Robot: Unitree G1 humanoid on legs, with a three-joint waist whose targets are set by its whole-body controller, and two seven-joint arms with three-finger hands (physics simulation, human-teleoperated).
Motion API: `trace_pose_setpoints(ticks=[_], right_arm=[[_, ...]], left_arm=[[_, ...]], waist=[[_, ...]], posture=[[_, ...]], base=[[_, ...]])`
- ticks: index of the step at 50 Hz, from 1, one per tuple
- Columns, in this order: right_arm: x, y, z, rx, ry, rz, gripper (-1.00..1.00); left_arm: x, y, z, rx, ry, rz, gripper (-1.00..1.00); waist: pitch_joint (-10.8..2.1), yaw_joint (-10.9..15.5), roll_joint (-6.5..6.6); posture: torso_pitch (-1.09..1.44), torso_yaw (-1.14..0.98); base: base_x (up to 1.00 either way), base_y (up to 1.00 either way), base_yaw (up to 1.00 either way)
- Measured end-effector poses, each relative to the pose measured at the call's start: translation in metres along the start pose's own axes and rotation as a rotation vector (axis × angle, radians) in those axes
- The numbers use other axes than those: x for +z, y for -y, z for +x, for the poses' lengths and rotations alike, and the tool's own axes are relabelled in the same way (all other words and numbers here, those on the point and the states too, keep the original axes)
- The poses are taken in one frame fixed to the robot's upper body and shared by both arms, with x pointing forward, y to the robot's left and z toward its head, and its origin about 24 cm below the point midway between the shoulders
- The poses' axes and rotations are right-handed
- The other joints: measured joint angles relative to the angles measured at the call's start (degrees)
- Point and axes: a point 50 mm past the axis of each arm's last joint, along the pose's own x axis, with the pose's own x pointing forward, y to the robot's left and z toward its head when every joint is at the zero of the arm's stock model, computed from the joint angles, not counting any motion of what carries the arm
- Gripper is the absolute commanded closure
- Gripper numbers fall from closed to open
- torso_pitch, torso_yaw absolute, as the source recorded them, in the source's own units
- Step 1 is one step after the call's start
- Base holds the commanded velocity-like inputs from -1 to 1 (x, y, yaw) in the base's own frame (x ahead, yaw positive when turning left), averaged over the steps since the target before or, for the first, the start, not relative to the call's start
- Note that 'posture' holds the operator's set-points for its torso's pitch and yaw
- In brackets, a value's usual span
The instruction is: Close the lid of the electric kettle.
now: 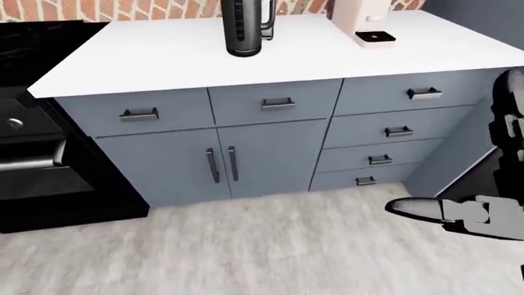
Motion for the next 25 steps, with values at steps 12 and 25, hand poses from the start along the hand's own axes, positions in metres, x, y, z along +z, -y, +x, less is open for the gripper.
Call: trace_pose_setpoints(ticks=[12, 25], right_arm=[[-0.0004, 0.0059, 0.0008, -0.036, -0.012, 0.001, -1.0], [-0.0006, 0.0028, -0.0012, -0.014, 0.001, 0.005, -1.0]], left_arm=[[-0.0004, 0.0053, -0.0011, -0.036, -0.011, -0.003, -1.0], [0.0004, -0.0002, -0.0004, 0.0, -0.005, 0.009, -1.0]], waist=[[-0.01, -0.9, -2.16], [0.05, -0.27, 0.34]], posture=[[0.0, 0.0], [0.0, 0.0]], base=[[0.0, 0.19, 0.0], [0.0, 0.19, 0.0]])
